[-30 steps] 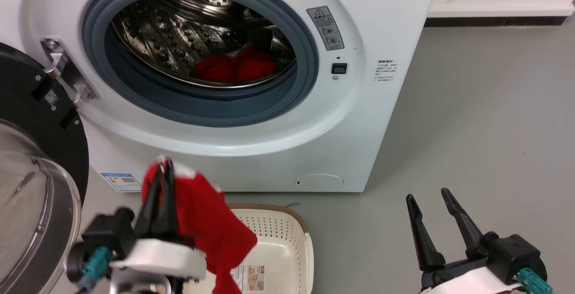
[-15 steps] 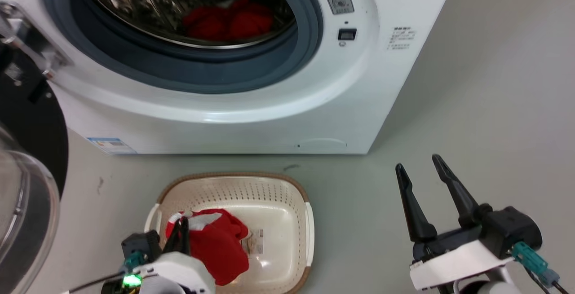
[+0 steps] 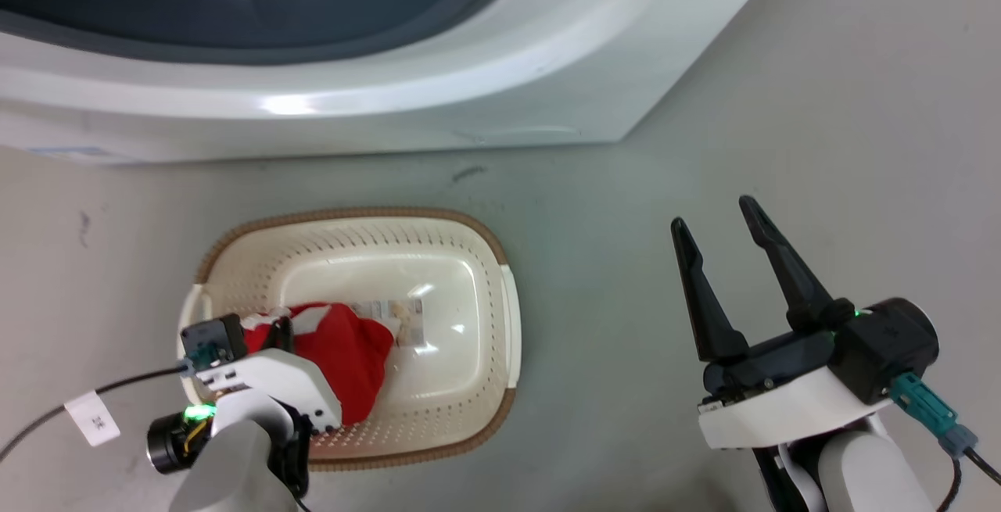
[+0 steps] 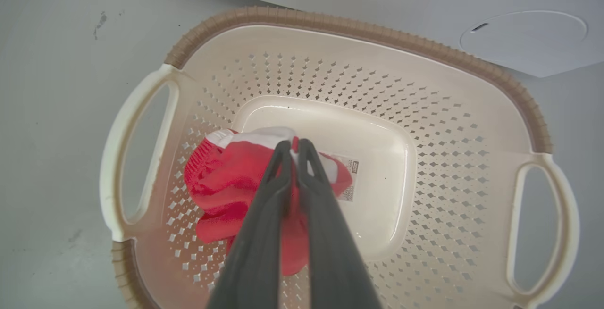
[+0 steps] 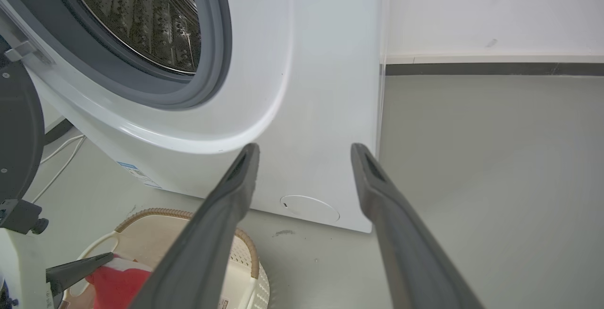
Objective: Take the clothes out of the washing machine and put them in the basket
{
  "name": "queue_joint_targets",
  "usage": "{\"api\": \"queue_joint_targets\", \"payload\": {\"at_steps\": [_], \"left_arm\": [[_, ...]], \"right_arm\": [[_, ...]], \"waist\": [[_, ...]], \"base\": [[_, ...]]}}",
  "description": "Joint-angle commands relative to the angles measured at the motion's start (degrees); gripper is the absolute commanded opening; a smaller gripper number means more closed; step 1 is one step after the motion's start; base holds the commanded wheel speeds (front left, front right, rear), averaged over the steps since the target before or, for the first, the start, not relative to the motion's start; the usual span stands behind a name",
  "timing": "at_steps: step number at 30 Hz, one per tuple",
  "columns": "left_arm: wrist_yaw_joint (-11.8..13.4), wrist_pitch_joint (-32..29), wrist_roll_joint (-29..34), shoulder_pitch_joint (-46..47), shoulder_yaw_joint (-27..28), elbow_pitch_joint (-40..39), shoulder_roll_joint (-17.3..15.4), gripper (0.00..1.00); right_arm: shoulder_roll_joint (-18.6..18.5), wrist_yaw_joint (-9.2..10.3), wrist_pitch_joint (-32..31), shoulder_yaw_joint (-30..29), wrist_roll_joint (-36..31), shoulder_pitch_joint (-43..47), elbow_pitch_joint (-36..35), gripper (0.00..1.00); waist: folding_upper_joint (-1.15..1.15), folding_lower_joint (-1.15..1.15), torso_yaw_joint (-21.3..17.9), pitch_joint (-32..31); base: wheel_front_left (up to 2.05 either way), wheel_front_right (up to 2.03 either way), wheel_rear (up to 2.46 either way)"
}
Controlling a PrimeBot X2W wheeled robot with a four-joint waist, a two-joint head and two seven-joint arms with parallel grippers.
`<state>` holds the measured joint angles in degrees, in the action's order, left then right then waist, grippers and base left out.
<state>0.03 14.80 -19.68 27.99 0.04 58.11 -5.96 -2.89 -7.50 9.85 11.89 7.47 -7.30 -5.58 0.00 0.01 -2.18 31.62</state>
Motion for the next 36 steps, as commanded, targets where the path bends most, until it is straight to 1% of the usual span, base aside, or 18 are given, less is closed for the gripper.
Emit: {"api": "queue_joint_targets", "payload": {"at_steps": [1,4,6,7,8,11,15,16,17,18,21,25,30,32,36], "left_arm": [[0.4,0.2,-0.1,2.7,0.3,2.7,-0.8,0.00],[0.9,0.3,-0.3,5.1,0.6,5.2,-1.5,0.00],[1.4,0.3,-0.8,7.5,1.2,8.8,-2.6,0.00],[1.4,0.3,-0.8,7.5,1.2,8.8,-2.6,0.00],[1.6,0.2,-1.2,8.8,1.4,10.8,-3.1,0.00],[1.3,-0.7,-1.9,10.0,1.8,12.8,-3.7,0.00],[1.2,-1.4,-2.8,10.7,2.1,14.1,-4.1,0.00],[1.2,-2.3,-3.2,10.5,2.2,14.7,-3.9,0.83],[1.2,-2.3,-3.2,10.5,2.2,14.7,-3.9,0.83],[1.3,-2.2,-3.6,10.1,2.4,14.8,-3.8,1.00],[1.3,-1.5,-3.8,8.0,2.4,15.2,-3.2,1.00],[0.6,-0.5,-4.2,4.3,2.3,15.4,-1.9,1.00],[-0.6,0.2,-4.3,-0.8,1.9,14.9,0.0,1.00],[-1.1,0.4,-3.9,-2.7,1.6,13.5,0.6,1.00],[-1.0,0.5,-2.9,-7.2,2.0,6.4,1.4,1.00]], "right_arm": [[0.0,0.02,0.6,0.6,-0.3,-1.7,0.3,1.00],[0.0,0.02,0.8,1.3,-0.2,-2.7,0.5,1.00],[0.0,0.02,1.5,2.1,0.4,-3.9,1.1,1.00],[0.0,0.02,1.5,2.1,0.4,-3.9,1.1,1.00],[0.0,0.02,2.0,2.1,0.7,-4.4,1.6,1.00],[0.0,0.02,2.6,2.0,1.1,-4.9,2.5,1.00],[0.0,0.02,3.1,2.0,1.4,-5.5,3.4,1.00],[0.0,0.02,3.4,1.5,1.4,-5.7,4.2,1.00],[0.0,0.02,3.4,1.5,1.4,-5.7,4.2,1.00],[0.0,0.02,3.5,1.2,1.4,-5.6,4.7,1.00],[0.0,0.02,3.9,0.6,1.1,-4.9,5.8,1.00],[0.0,0.02,4.1,-0.2,0.7,-2.9,7.1,1.00],[0.0,0.02,3.4,-2.6,0.0,0.4,7.6,1.00],[0.0,0.02,2.8,-3.4,-0.3,1.8,7.2,1.00],[0.0,0.02,1.4,-4.5,-1.1,4.3,6.0,1.00]], "waist": [[0.00,-0.01,-2.4,5.9],[0.00,-0.01,-3.2,8.0],[0.00,-0.01,-4.3,9.9],[0.00,-0.01,-4.3,9.9],[0.00,-0.01,-4.9,10.7],[0.00,-0.01,-5.5,11.1],[0.00,-0.01,-5.8,11.3],[0.00,-0.01,-5.5,10.2],[0.00,-0.01,-5.5,10.2],[0.00,-0.01,-5.5,9.4],[0.00,-0.01,-5.1,5.8],[0.00,-0.01,-4.3,-0.8],[0.00,-0.01,-2.5,-9.1],[0.00,-0.01,-1.7,-11.7],[0.00,-0.01,0.0,-15.4]], "base": [[0.00,0.00,0.00],[0.00,0.00,0.00],[0.00,0.00,0.00],[0.00,0.00,0.00],[0.00,0.00,0.00],[0.00,0.00,0.00],[0.00,0.00,0.00],[0.00,0.00,0.00],[0.00,0.00,0.00],[0.00,0.00,0.00],[0.00,0.00,0.00],[0.00,0.00,0.00],[0.00,0.00,0.00],[0.00,0.00,0.00],[0.00,0.00,0.00]]}}
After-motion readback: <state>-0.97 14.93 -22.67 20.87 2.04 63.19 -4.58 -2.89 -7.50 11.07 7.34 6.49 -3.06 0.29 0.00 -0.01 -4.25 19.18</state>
